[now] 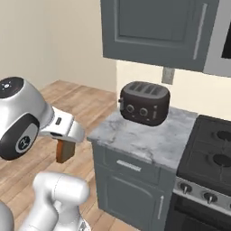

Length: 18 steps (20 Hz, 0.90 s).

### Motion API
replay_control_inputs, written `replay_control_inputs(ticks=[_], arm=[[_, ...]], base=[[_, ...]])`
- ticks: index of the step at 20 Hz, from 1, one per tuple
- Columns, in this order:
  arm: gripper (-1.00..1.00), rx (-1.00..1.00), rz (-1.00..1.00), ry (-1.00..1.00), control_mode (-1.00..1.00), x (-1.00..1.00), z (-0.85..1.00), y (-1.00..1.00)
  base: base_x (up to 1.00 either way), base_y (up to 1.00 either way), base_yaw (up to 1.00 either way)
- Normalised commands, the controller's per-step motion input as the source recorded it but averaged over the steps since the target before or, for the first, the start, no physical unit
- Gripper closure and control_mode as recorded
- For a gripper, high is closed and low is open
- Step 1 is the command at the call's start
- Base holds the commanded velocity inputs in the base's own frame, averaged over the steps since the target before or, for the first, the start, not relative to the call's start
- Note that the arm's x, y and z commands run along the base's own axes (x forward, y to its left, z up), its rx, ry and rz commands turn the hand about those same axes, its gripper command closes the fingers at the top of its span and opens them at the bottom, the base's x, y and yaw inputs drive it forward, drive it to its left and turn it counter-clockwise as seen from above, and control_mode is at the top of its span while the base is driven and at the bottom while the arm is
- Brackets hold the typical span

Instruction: Start the toaster. Once the lever pops up, take the bread to the plate on the dining counter.

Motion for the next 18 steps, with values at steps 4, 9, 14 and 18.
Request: replay_control_inputs(ticks=[4,9,14,18], arm=[[1.0,0.0,0.0,0.0,1.0,0.0,0.0,0.0],[1.0,0.0,0.0,0.0,1.0,0.0,0.0,0.0],[1.0,0.0,0.0,0.0,1.0,0.0,0.0,0.0],[1.0,0.0,0.0,0.0,1.0,0.0,0.0,0.0]], base=[[-0.03,0.0,1.0],[-0.02,0.0,1.0],[-0.07,0.01,1.0],[-0.14,0.2,1.0]])
